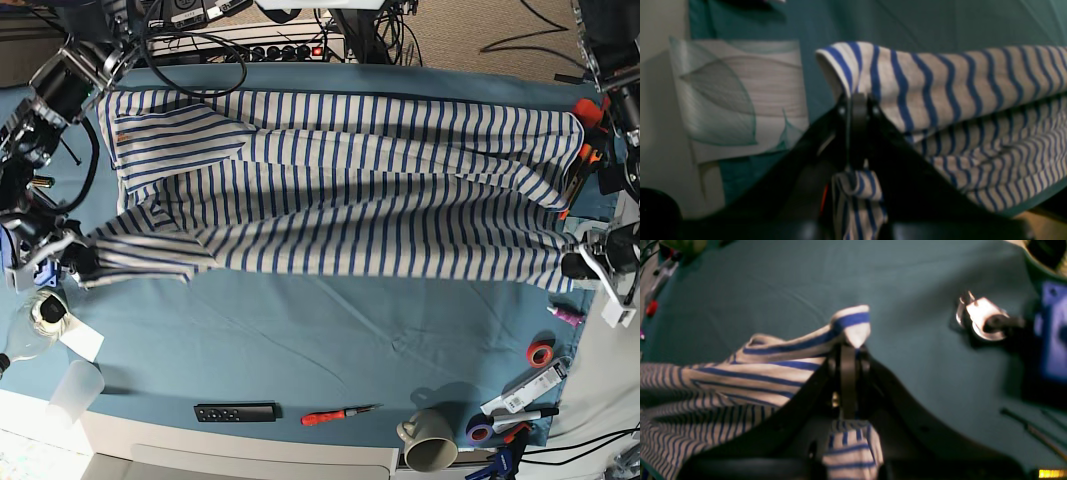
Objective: Fold the T-shirt properly
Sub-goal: 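Fold both side edges inward toward the shirt's middle with both grippers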
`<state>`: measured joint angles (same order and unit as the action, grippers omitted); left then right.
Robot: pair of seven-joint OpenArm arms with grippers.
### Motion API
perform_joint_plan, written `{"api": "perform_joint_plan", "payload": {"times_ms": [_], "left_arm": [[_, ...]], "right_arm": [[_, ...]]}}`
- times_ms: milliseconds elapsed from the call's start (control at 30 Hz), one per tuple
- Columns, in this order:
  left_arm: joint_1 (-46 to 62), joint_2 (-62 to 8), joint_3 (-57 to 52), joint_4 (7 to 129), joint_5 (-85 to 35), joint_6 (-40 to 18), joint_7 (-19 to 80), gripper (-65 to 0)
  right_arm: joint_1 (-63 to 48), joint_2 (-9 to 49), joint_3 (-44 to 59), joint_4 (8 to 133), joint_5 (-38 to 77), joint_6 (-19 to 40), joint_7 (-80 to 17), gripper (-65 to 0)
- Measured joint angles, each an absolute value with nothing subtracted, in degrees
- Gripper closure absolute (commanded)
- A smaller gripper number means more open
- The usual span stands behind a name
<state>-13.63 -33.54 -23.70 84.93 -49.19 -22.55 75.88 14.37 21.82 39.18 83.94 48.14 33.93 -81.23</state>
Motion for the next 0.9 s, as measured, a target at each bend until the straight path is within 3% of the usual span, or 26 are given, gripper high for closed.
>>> {"api": "perform_joint_plan", "payload": {"times_ms": [900], "left_arm": [[2.2, -34.0, -23.7, 97.2, -43.9, -21.5, 75.0, 0.0]], "right_arm": [[-1.3, 21.6, 39.5, 87.2, 45.6, 33.9, -81.0, 0.0]]}}
